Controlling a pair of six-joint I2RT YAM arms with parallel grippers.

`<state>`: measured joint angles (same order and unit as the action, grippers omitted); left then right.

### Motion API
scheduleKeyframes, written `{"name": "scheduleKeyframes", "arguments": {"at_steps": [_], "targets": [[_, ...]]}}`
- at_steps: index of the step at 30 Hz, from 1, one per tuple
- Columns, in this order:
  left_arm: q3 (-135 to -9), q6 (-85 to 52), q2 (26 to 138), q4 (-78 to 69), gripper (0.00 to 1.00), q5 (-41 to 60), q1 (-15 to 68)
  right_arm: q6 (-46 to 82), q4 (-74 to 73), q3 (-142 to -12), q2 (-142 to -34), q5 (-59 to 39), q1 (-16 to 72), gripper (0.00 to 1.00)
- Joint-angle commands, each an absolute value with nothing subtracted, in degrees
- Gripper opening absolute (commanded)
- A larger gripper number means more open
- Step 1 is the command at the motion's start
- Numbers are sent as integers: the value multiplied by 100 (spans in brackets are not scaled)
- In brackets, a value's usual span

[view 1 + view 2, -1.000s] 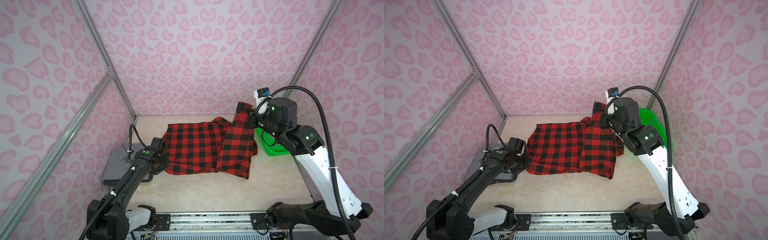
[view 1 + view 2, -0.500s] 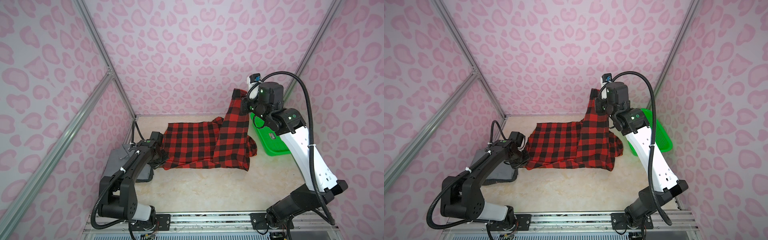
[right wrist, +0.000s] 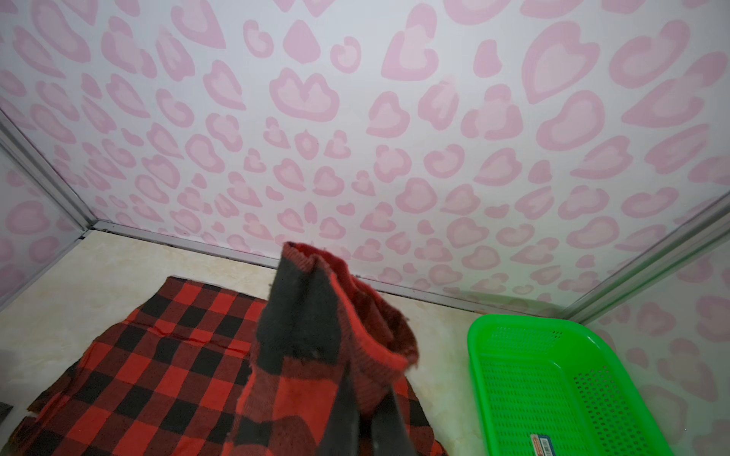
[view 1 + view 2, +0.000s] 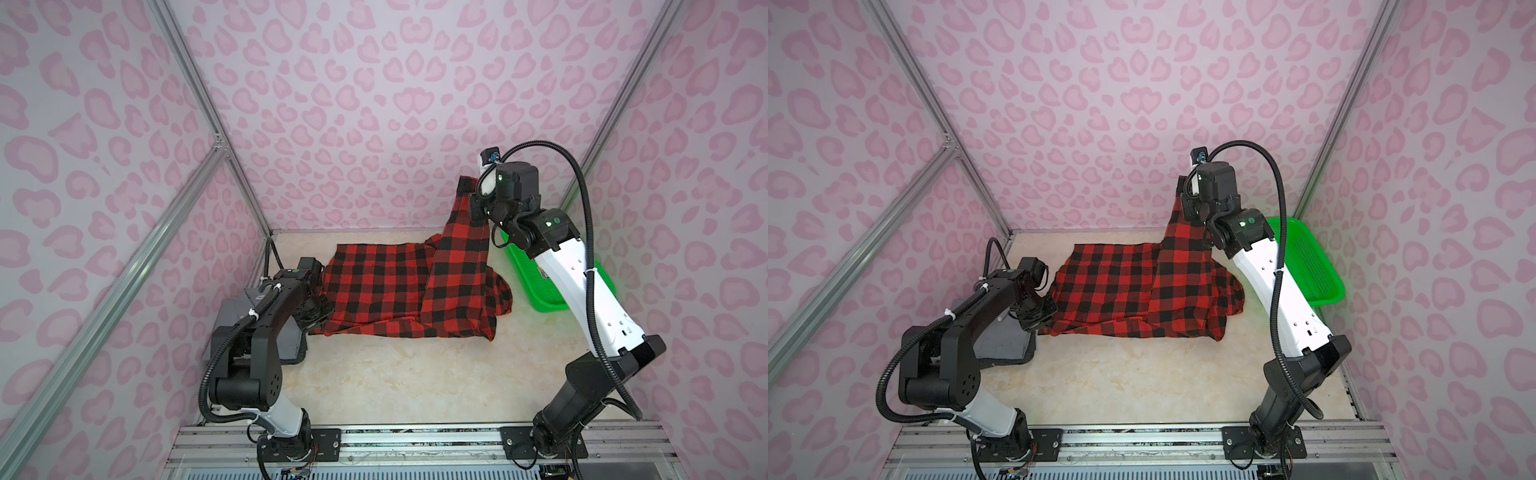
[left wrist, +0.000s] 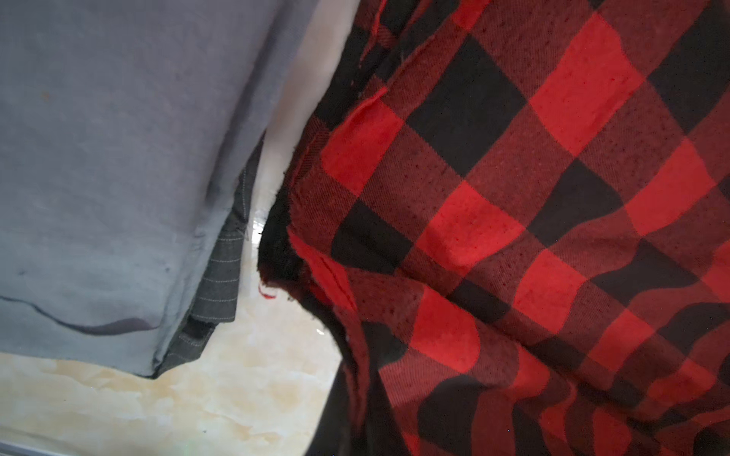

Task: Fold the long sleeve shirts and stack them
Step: 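Lift the sleeve cuff high with the right gripper toward the far edge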

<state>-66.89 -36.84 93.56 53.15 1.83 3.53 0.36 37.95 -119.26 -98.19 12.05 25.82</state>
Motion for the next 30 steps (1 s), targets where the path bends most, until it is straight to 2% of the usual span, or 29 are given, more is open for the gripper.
{"name": "scheduleKeyframes", "arguments": {"at_steps": [1,16,18,19,21,22,23,25,26,30], "targets": [[-6916,-3621,9544,5419,14,264,332,-129,3366,-12021,-9977,1428,2540,0],[-7599,-3639,10046,5504,26,240,303,-547,2762,-12572,-10910,1878,2469,0],[-7640,-3615,10042,5509,35,178,298,-585,2704,-12602,-11015,1924,2437,0],[-7671,-3599,10046,5519,48,143,298,-595,2655,-12595,-11065,1929,2407,0],[-7673,-3571,10038,5545,63,117,274,-623,2569,-12603,-11147,1973,2379,0],[-7673,-3568,10021,5548,65,114,273,-643,2520,-12604,-11194,1952,2373,0],[-7673,-3560,9987,5540,76,123,269,-685,2475,-12620,-11250,1963,2364,0],[-7819,-3560,9918,5554,80,89,258,-766,2469,-12742,-11388,2027,2356,0],[-7854,-3553,9879,5556,96,71,251,-788,2468,-12796,-11452,2061,2350,0],[-7819,-3567,9701,5550,99,78,251,-787,2418,-12961,-11681,2173,2244,0]]}}
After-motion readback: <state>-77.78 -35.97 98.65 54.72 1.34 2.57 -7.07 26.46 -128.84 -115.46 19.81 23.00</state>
